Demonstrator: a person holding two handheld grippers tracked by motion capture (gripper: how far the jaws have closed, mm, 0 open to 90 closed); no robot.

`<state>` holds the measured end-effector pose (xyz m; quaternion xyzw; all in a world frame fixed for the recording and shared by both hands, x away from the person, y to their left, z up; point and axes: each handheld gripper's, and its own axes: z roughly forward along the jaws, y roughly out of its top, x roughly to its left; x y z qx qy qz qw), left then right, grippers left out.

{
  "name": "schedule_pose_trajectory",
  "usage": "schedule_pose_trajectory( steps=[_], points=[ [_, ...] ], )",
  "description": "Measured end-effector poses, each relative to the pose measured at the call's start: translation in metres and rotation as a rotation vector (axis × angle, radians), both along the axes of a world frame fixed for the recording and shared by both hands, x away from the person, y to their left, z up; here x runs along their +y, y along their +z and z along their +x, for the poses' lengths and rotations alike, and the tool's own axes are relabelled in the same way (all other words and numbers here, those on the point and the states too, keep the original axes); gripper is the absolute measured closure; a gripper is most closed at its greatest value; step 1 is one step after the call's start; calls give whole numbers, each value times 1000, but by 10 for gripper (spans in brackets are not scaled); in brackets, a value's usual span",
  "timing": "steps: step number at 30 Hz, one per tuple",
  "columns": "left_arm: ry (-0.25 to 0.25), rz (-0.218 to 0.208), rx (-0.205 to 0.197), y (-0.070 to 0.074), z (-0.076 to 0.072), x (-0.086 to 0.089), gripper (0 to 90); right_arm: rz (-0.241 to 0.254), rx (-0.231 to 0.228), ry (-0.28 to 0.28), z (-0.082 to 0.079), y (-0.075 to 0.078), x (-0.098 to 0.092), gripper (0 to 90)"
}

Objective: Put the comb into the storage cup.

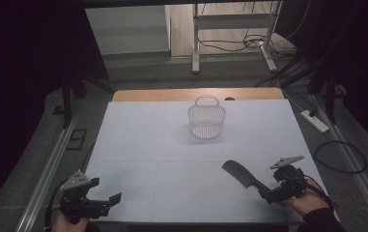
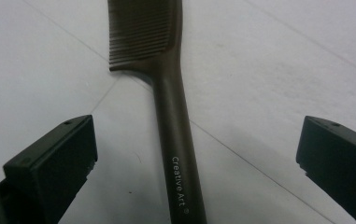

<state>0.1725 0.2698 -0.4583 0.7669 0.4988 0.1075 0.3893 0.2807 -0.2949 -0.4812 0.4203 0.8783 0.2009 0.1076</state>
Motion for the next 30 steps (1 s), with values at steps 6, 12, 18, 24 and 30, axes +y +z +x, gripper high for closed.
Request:
schedule_pose_trajectory(
  steps=[6, 12, 18, 24, 30],
  points=[
    [0, 0, 0, 0, 0, 0, 3, -30, 18, 32, 3, -10, 2, 0],
    [0, 1, 0, 0, 0, 0, 3, -55, 43, 60, 6, -19, 5, 0],
    [-2, 2, 0, 0, 0, 0, 3, -92, 68, 90, 6, -27, 9, 0],
    [-1, 2, 1, 0, 0, 0, 4, -98, 71, 83, 6, -27, 10, 0],
    [-1, 2, 3, 0, 0, 0, 4, -106, 84, 87, 5, -23, 12, 85]
  ],
)
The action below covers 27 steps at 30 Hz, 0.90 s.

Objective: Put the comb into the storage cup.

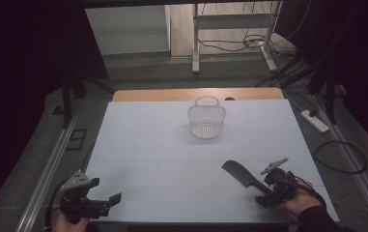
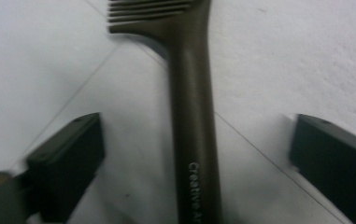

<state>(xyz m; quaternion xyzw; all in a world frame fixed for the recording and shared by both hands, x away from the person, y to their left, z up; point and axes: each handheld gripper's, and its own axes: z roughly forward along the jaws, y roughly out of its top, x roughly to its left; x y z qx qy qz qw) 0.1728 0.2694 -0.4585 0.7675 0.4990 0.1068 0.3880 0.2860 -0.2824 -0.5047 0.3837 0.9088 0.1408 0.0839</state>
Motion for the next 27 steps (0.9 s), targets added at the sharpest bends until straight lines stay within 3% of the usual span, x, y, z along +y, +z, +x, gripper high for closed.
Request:
schedule_pose_trajectory(
  steps=[9, 11, 16, 24, 27],
  points=[
    [1, 4, 0, 0, 0, 0, 5, 17, -7, 22, -1, 11, 0, 625],
    [1, 5, 0, 0, 0, 0, 5, 18, -3, 17, -1, 12, 0, 708],
    [2, 6, -4, 0, 0, 0, 4, 12, -8, 30, -3, 12, 1, 718],
    [1, 4, -13, 1, -1, 0, 0, 44, 7, 15, -4, 13, 0, 721],
    [-8, -9, -19, 1, -2, 0, 0, 56, -7, 17, -5, 14, 0, 721]
  ],
)
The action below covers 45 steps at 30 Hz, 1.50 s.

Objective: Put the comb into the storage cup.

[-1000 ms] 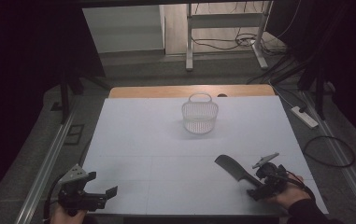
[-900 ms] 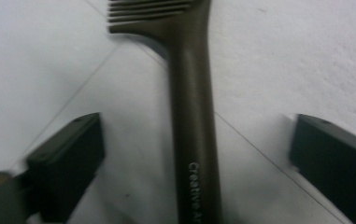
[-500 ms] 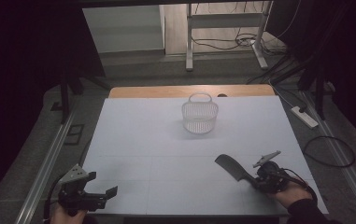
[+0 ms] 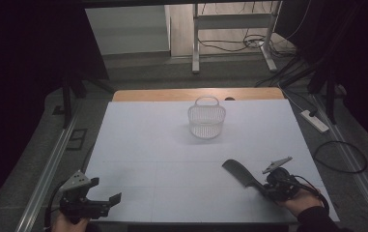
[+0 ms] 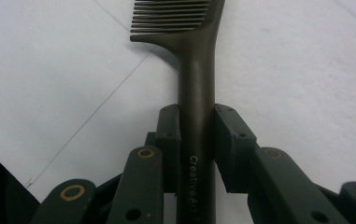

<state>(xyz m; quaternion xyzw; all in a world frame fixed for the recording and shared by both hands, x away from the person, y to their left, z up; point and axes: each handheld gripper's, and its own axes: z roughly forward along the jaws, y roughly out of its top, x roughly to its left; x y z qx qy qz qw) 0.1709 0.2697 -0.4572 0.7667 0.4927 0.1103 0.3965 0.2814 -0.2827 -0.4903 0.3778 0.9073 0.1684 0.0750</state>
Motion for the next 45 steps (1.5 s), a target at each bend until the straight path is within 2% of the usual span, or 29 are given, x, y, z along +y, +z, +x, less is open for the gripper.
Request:
schedule_pose_trajectory(
  steps=[8, 13, 17, 21, 30, 33, 37, 38, 39, 45],
  points=[
    [-26, -46, -12, 2, 1, 0, 0, 16, -51, 7, -2, 5, 0, 721],
    [-36, -52, -20, 5, 4, -1, 0, 27, -78, 16, -4, 8, 0, 721],
    [-75, -42, -34, 6, 8, -3, 0, 65, -92, 17, -5, 12, -2, 721],
    [-98, -51, -29, 7, 13, -4, 0, 88, -132, 31, -7, 16, -2, 721],
    [-119, -65, -47, 10, 26, -9, 0, 119, -196, 44, -12, 24, -1, 721],
    [-126, -87, -51, 13, 31, -9, 0, 131, -212, 45, -13, 27, -1, 721],
    [-150, -146, -57, 15, 38, -9, 0, 143, -237, 49, -16, 31, -1, 721],
    [-150, -146, -57, 15, 38, -9, 0, 148, -242, 50, -16, 31, 0, 721],
    [-169, -154, -62, 16, 41, -11, 0, 147, -245, 54, -16, 31, 0, 721],
    [-199, -133, -55, 17, 51, -22, 0, 159, -267, 57, -19, 34, 1, 721]
  ],
)
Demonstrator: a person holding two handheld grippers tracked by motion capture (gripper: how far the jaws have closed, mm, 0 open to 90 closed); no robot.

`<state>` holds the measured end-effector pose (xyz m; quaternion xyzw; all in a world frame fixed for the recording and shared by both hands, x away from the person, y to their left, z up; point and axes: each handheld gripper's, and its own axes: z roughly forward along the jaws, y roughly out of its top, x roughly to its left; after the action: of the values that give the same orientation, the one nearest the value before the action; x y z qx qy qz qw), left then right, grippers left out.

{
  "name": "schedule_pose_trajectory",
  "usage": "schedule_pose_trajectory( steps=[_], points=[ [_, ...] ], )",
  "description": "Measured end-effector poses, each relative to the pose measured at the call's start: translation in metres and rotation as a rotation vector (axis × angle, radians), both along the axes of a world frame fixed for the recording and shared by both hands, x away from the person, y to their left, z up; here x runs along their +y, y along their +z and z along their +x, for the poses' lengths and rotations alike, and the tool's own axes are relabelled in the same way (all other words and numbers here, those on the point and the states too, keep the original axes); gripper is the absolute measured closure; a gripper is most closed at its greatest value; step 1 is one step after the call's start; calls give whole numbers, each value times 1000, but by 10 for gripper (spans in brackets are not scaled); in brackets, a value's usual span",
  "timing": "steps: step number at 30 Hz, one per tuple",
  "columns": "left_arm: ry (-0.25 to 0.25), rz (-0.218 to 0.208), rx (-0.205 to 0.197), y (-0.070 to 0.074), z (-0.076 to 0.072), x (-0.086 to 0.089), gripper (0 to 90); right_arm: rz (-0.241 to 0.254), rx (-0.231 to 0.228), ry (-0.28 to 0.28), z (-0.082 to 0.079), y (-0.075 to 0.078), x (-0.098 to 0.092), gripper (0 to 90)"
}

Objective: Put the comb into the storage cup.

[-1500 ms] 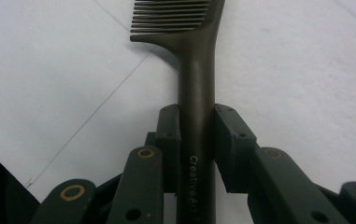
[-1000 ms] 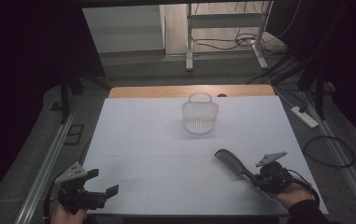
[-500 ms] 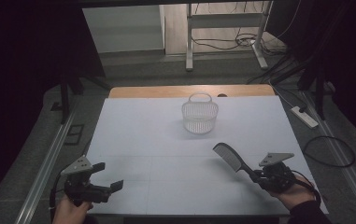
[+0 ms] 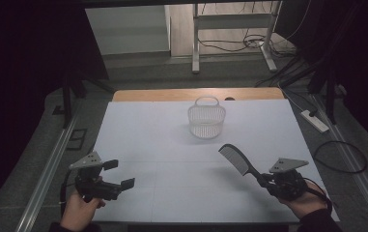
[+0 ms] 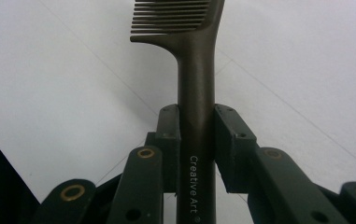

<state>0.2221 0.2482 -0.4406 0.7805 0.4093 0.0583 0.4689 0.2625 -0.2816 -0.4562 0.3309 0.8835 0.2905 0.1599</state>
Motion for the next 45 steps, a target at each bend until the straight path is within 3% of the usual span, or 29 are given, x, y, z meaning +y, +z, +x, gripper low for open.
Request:
schedule_pose_trajectory(
  steps=[24, 45],
  points=[
    [-71, 13, 13, 16, 36, -36, 0, 17, -71, 44, -7, 6, 6, 721],
    [-129, -40, 53, 26, 69, -70, 0, 12, -142, 110, -12, 9, 18, 721]
  ],
)
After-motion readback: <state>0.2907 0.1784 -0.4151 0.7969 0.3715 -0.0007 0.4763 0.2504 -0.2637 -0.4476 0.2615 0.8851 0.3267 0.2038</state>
